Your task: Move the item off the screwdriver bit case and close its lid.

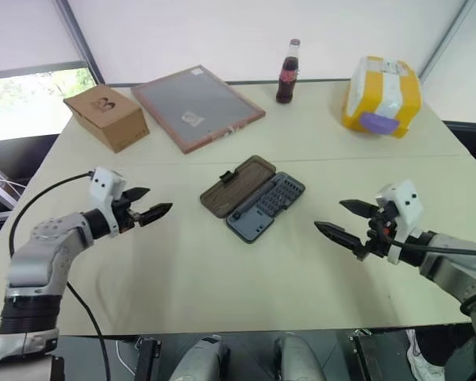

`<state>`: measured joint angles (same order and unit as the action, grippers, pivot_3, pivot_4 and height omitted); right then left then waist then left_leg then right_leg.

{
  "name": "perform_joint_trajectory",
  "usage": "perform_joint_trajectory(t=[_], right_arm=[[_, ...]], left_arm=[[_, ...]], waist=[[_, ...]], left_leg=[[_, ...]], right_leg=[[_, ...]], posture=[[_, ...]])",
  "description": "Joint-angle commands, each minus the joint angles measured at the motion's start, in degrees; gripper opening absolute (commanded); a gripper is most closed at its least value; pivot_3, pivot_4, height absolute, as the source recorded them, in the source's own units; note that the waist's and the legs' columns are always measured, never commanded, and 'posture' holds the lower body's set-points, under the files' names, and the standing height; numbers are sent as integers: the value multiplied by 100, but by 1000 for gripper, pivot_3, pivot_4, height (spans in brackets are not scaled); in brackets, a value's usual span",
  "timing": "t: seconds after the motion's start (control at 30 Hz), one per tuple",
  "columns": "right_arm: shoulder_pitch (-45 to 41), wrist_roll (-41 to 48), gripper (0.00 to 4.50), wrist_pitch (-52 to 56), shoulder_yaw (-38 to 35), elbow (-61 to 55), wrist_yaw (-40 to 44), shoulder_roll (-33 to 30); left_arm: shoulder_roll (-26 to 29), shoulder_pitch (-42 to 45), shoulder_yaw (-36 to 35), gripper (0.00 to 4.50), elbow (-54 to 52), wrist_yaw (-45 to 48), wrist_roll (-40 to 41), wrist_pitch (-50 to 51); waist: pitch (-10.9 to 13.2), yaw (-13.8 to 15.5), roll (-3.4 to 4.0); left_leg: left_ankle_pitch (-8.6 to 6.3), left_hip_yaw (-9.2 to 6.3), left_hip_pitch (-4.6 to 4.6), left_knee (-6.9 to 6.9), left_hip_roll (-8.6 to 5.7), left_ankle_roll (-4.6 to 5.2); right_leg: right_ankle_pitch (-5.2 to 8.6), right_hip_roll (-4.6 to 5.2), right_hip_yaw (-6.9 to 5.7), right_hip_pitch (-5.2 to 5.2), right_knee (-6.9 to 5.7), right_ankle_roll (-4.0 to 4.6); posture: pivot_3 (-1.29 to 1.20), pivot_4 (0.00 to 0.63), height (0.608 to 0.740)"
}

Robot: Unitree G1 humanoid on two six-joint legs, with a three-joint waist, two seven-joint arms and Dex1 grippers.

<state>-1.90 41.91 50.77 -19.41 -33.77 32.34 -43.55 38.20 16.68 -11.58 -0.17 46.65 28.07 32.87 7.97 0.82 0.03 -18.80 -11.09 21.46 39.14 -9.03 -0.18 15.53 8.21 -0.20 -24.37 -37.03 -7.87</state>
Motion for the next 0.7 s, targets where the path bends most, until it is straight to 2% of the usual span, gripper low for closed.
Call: perform_joint_trajectory(t=[0.03,0.7], right_arm=[[7,30,4478,-119,-20,-113,-4,41],[8,-230,4478,-405,146,181,184,-7]], left_arm=[[-3,140,-42,4458,-90,-33,-29,-156],[-96,103,-182,4458,17,-209,-47,-289]], waist=[[0,-1,0],[0,-2,0]], left_leg=[[0,0,0,0,0,0],[0,1,0,0,1,0]], right_leg=[[0,0,0,0,0,0],[0,-11,3,0,0,0]], posture=[[0,150,740],[0,150,740]])
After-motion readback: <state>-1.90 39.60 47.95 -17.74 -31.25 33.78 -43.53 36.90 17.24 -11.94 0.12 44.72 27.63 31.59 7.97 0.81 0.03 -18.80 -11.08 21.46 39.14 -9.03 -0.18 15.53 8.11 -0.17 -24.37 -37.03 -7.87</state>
